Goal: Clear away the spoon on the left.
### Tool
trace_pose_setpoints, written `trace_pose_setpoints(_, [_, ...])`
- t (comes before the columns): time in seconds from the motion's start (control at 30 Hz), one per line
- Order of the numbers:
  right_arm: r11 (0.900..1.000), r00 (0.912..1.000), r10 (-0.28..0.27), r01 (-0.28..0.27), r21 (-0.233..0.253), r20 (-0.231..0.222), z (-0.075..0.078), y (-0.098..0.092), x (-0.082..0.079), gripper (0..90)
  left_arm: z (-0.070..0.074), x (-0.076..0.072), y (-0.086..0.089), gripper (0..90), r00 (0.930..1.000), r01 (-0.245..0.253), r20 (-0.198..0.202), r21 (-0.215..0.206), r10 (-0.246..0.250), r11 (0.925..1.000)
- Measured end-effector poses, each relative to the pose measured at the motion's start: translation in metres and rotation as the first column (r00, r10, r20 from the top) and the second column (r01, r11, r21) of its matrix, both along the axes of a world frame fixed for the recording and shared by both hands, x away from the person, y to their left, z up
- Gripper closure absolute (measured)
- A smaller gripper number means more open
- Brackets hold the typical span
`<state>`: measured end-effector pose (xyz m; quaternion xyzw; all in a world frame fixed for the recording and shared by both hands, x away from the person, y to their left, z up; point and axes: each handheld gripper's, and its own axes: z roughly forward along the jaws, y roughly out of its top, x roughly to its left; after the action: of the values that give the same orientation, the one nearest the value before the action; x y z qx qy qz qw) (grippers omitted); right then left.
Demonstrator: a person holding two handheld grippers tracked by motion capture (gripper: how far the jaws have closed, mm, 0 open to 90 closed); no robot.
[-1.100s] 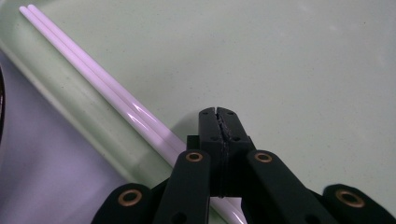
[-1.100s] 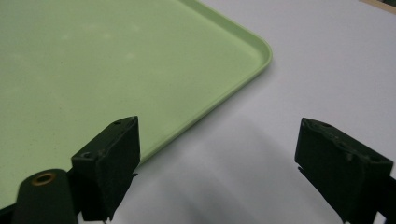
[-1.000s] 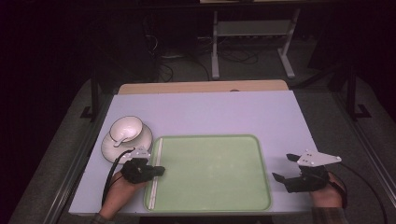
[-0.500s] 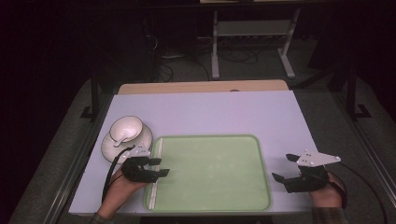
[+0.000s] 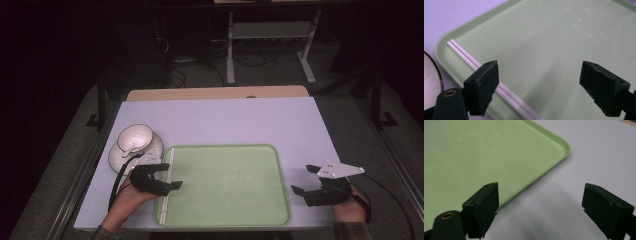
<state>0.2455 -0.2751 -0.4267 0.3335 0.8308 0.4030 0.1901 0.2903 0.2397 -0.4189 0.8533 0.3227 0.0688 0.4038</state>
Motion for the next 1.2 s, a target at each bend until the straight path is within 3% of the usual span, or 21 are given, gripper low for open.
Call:
trace_pose_setpoints(0.37, [1.0, 1.0, 0.002, -0.002, 0.0, -0.001, 0.0, 0.001, 0.0, 13.3, 0.014, 0.005, 0.014, 15.6, 0.9991, -0.031, 0.029, -0.017, 0.032, 0.9994])
trace_pose_setpoints(0.83, [1.0, 1.0, 0.001, -0.001, -0.002, -0.004, 0.0, 0.001, 0.001, 13.3, 0.024, 0.014, 0.047, 18.0, 0.9935, -0.106, 0.036, -0.049, 0.108, 0.9931])
trace_pose_setpoints(0.93, [1.0, 1.0, 0.001, -0.001, -0.001, -0.003, 0.0, 0.001, 0.001, 13.2, 0.027, 0.013, 0.056, 28.9, 0.9878, -0.143, 0.054, -0.063, 0.146, 0.9878])
trace_pose_setpoints(1.07, [1.0, 1.0, 0.003, -0.003, -0.001, -0.002, 0.0, 0.001, 0.0, 13.3, 0.03, 0.013, 0.068, 56.3, 0.9775, -0.193, 0.081, -0.037, 0.195, 0.9806])
trace_pose_setpoints(1.1, [1.0, 1.0, 0.002, -0.002, -0.001, -0.002, 0.0, 0.001, 0.001, 13.3, 0.03, 0.014, 0.07, 66.8, 0.9759, -0.199, 0.083, -0.04, 0.202, 0.9792])
trace_pose_setpoints(1.2, [1.0, 1.0, 0.002, -0.002, -0.002, -0.005, 0.0, 0.001, 0.001, 13.3, 0.029, 0.017, 0.08, 84.4, 0.9702, -0.228, 0.074, -0.045, 0.231, 0.9727])
